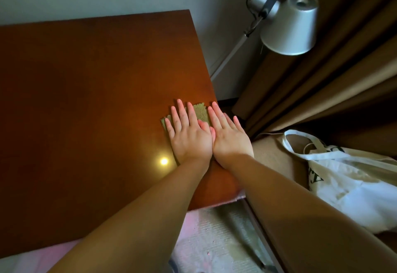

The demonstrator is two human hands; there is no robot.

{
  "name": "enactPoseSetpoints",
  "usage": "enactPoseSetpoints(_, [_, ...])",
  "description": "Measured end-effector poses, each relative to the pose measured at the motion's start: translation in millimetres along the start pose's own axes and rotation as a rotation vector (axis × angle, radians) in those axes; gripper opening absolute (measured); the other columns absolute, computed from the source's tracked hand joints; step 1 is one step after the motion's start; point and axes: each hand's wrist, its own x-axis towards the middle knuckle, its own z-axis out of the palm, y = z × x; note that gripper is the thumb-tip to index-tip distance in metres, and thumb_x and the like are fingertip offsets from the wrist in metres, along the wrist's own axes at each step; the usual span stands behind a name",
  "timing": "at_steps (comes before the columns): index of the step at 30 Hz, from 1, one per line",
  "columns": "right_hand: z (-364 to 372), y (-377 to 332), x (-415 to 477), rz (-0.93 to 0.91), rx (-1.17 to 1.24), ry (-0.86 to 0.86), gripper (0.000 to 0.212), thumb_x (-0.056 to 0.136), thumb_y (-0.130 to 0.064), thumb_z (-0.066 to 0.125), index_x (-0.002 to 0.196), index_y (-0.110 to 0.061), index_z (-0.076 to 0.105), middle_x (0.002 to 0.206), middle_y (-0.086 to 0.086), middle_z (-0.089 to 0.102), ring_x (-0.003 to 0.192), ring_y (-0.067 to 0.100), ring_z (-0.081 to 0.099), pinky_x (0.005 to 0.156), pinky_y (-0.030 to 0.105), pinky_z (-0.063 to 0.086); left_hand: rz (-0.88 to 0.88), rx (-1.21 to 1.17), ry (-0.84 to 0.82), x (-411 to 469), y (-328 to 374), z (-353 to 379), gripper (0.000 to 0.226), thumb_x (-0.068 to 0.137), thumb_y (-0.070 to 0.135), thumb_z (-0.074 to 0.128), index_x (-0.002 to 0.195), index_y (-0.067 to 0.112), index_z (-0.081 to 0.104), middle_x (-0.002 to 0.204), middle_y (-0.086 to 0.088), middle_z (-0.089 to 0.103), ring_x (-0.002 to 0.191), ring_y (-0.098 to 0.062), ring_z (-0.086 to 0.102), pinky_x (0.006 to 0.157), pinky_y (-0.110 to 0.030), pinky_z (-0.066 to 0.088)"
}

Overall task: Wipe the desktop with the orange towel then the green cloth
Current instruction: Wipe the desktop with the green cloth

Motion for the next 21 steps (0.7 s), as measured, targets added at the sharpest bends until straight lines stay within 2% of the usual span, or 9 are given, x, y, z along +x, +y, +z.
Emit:
enactPoseSetpoints(2, [-3.3,-1.8,26.1,-0.007,0.032,-0.017,0.052,0.103,-0.042,0.008,0.151,-0.032,-0.009,0.156,-0.015,-0.021,0.147,0.012,0.004,0.120,0.030,0.000,-0.002,0.003,0.008,25.7,0.4,-0.9,0.058,0.100,0.037,0.017,0.151,0.018,-0.001,0.159,-0.007,-0.010,0.147,-0.023,-0.008,0.119,-0.043,-0.005])
enactPoseSetpoints(5, [-10.6,-6.0,69.9,-0.017,0.043,-0.033,0.052,0.103,-0.044,0.008,0.151,-0.033,-0.010,0.155,-0.015,-0.022,0.147,0.012,0.005,0.120,0.030,0.003,-0.002,0.002,0.027,68.0,-1.2,-2.9,0.058,0.100,0.037,0.018,0.151,0.018,0.001,0.159,-0.007,-0.008,0.147,-0.023,-0.006,0.118,-0.042,-0.004])
enactPoseSetpoints(9, [-22.1,-14.1,129.5,-0.008,0.028,-0.026,0.053,0.102,-0.044,0.006,0.151,-0.032,-0.009,0.157,-0.013,-0.020,0.148,0.018,0.002,0.120,0.033,0.000,0.012,0.005,0.038,130.8,-2.3,-7.3,0.057,0.100,0.037,0.018,0.151,0.019,0.003,0.159,-0.007,-0.006,0.147,-0.023,-0.005,0.119,-0.042,-0.003])
enactPoseSetpoints(14, [-34.9,-26.3,203.6,0.013,-0.111,0.002,0.053,0.102,-0.042,0.003,0.151,-0.029,-0.011,0.158,-0.008,-0.019,0.146,0.025,-0.013,0.116,0.034,-0.013,0.005,-0.003,0.049,208.3,-5.4,-11.3,0.056,0.100,0.036,0.018,0.152,0.019,0.006,0.160,-0.007,-0.003,0.147,-0.023,-0.003,0.119,-0.042,-0.003])
enactPoseSetpoints(21, [-49.2,-37.7,289.6,0.034,-0.120,0.016,0.053,0.102,-0.040,0.005,0.152,-0.028,-0.008,0.159,-0.008,-0.015,0.146,0.026,-0.011,0.116,0.033,-0.011,0.015,-0.015,0.041,299.0,-6.2,-18.6,0.055,0.100,0.036,0.017,0.151,0.018,0.007,0.160,-0.007,-0.002,0.147,-0.022,-0.002,0.120,-0.041,-0.003])
